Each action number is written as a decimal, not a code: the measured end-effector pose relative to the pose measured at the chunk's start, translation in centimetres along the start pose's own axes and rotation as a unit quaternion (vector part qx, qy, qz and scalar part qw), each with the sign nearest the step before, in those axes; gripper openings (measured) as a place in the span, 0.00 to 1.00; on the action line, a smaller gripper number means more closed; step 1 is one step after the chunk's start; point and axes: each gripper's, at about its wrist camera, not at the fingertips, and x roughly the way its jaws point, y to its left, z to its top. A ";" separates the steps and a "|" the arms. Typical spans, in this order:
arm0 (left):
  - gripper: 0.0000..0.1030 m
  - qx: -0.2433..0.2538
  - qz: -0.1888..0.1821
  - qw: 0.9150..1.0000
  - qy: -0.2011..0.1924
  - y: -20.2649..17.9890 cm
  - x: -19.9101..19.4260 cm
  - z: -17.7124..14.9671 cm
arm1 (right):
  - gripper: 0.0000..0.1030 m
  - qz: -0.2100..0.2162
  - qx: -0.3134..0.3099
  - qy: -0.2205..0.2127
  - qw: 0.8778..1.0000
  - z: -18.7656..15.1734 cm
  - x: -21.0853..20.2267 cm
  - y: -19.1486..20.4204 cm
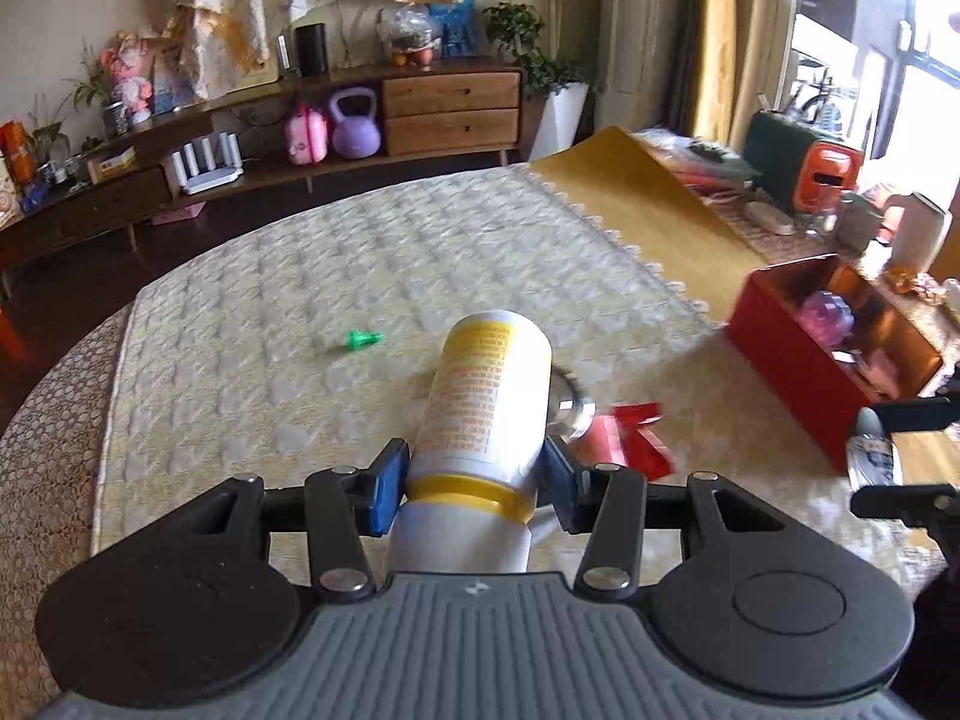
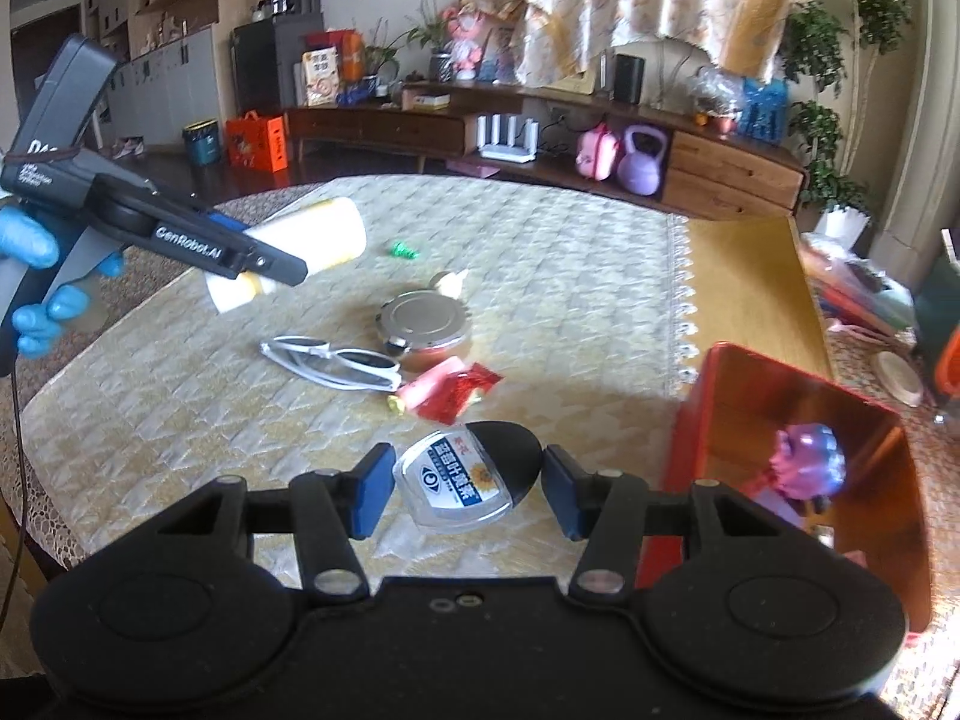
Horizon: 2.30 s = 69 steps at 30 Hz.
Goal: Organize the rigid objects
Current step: 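Carry the bottle with the left gripper and the case with the right gripper over the box, then lower the bottle upright into the box and open the left gripper while the right gripper releases the case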
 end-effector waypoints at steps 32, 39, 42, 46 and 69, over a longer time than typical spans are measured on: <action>0.46 0.107 -0.109 0.988 0.017 -20.8 2.5 2.5 | 0.51 -0.103 0.094 -0.014 0.990 -5.3 -6.6 -13.5; 0.46 0.121 -0.112 0.986 0.029 -24.2 5.0 4.2 | 0.51 -0.107 0.102 -0.010 0.989 -5.7 -5.8 -15.3; 0.46 0.116 -0.113 0.986 0.039 -25.2 6.4 5.0 | 0.51 -0.107 0.100 -0.008 0.989 -5.7 -5.4 -15.8; 0.46 0.116 -0.108 0.986 0.052 -26.4 8.5 5.9 | 0.51 -0.105 0.101 -0.005 0.989 -5.6 -4.4 -16.6; 0.35 0.094 -0.109 0.986 0.082 -27.4 12.6 6.4 | 0.52 -0.098 0.092 0.061 0.989 -6.1 0.8 -18.2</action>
